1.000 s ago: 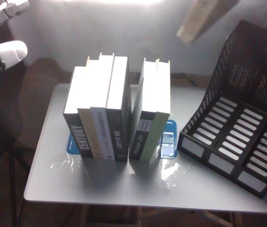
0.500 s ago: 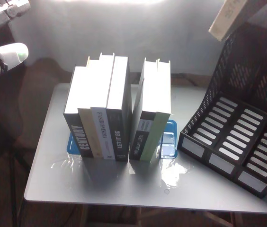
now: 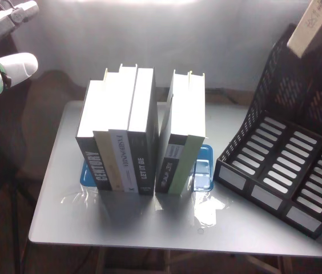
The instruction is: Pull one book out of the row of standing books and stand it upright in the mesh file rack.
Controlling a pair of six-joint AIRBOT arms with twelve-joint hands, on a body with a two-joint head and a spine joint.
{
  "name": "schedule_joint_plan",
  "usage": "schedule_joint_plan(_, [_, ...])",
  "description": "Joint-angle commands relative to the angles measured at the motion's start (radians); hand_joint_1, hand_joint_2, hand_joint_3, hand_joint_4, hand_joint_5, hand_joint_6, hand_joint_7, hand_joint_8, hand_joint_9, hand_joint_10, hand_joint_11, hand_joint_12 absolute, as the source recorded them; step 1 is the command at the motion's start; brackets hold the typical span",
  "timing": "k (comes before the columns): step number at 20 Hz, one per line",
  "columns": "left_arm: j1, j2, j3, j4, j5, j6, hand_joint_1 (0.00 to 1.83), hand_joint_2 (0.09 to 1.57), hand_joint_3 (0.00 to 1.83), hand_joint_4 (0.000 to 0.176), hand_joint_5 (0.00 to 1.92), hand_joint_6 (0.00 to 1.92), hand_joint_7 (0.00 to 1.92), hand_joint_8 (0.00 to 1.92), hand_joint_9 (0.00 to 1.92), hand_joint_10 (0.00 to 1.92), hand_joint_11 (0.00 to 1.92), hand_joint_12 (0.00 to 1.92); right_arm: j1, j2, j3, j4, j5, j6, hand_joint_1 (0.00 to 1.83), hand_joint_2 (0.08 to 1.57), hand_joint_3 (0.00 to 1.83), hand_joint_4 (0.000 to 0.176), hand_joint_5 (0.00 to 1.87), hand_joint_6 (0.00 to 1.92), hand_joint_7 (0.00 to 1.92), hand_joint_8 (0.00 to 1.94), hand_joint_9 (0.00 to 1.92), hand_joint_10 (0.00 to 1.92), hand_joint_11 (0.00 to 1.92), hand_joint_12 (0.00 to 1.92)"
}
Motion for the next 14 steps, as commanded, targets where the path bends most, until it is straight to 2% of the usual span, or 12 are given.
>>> schedule_joint_plan(1, [-0.007, 0.011, 0.004, -0.028, -0.120, -0.004, 0.41, 1.46, 0.00, 0.000, 0.10, 0.01, 0.00, 0.00, 0.00, 0.00, 0.00, 0.00, 0.008, 0.010, 0.004, -0.011, -0.109, -0.004, 1.36, 1.17, 0.00, 0.000, 0.75, 1.27, 0.88, 1.09, 0.87, 1.37, 0.50, 1.63])
schedule_joint_plan(3, [-0.008, 0.009, 0.003, -0.028, -0.116, -0.004, 0.44, 1.47, 0.00, 0.000, 0.09, 0.01, 0.00, 0.00, 0.00, 0.00, 0.00, 0.00, -0.015, 0.009, 0.009, -0.012, -0.107, -0.003, 1.36, 1.18, 0.00, 0.000, 0.69, 1.28, 0.88, 1.11, 0.88, 1.39, 0.54, 1.61])
schedule_joint_plan(4, [-0.010, 0.008, 0.003, -0.027, -0.115, -0.004, 0.48, 1.46, 0.00, 0.000, 0.10, 0.01, 0.00, 0.00, 0.00, 0.00, 0.00, 0.00, -0.033, 0.008, 0.010, -0.012, -0.107, -0.003, 1.46, 1.18, 0.00, 0.000, 0.69, 1.25, 0.88, 1.09, 0.91, 1.32, 0.53, 1.72])
schedule_joint_plan(5, [-0.010, 0.008, 0.002, -0.027, -0.115, -0.004, 0.49, 1.45, 0.00, 0.000, 0.10, 0.00, 0.00, 0.00, 0.00, 0.00, 0.00, 0.00, -0.049, 0.003, 0.013, -0.013, -0.107, -0.002, 1.40, 1.13, 0.00, 0.000, 0.78, 1.11, 0.98, 0.93, 1.02, 1.26, 0.82, 1.60])
schedule_joint_plan(6, [-0.009, 0.008, 0.001, -0.027, -0.116, -0.004, 0.49, 1.45, 0.00, 0.000, 0.10, 0.00, 0.00, 0.00, 0.00, 0.00, 0.00, 0.00, -0.071, -0.005, 0.019, -0.013, -0.107, 0.002, 1.40, 1.13, 0.00, 0.000, 0.78, 1.11, 0.98, 0.93, 1.02, 1.26, 0.82, 1.60])
schedule_joint_plan(7, [-0.007, 0.009, 0.000, -0.027, -0.118, -0.004, 0.53, 1.45, 0.00, 0.000, 0.10, 0.00, 0.00, 0.00, 0.00, 0.00, 0.00, 0.00, -0.098, -0.018, 0.028, -0.013, -0.108, 0.008, 1.27, 1.13, 0.00, 0.000, 0.84, 1.06, 1.06, 1.06, 1.22, 1.22, 1.11, 1.54])
schedule_joint_plan(10, [-0.004, 0.007, 0.000, -0.027, -0.122, -0.004, 0.53, 1.45, 0.00, 0.000, 0.09, 0.00, 0.00, 0.00, 0.00, 0.00, 0.00, 0.00, -0.169, -0.051, 0.041, -0.013, -0.116, 0.008, 1.26, 1.13, 0.00, 0.000, 0.87, 1.03, 1.06, 1.06, 1.21, 1.19, 1.08, 1.54])
schedule_joint_plan(11, [-0.002, 0.007, -0.001, -0.027, -0.125, -0.004, 0.47, 1.46, 0.00, 0.000, 0.08, 0.00, 0.00, 0.00, 0.00, 0.00, 0.00, 0.00, -0.202, -0.063, 0.045, -0.013, -0.126, 0.008, 1.36, 1.12, 0.00, 0.000, 0.86, 0.92, 0.99, 1.03, 1.05, 1.33, 0.98, 1.65])
schedule_joint_plan(14, [0.005, 0.008, -0.003, -0.030, -0.133, -0.004, 0.45, 1.47, 0.01, 0.000, 0.08, 0.00, 0.00, 0.00, 0.00, 0.00, 0.00, 0.00, -0.267, -0.093, 0.054, -0.012, -0.146, 0.008, 1.38, 1.13, 0.00, 0.000, 0.86, 0.91, 0.97, 1.03, 1.01, 1.36, 0.96, 1.68])
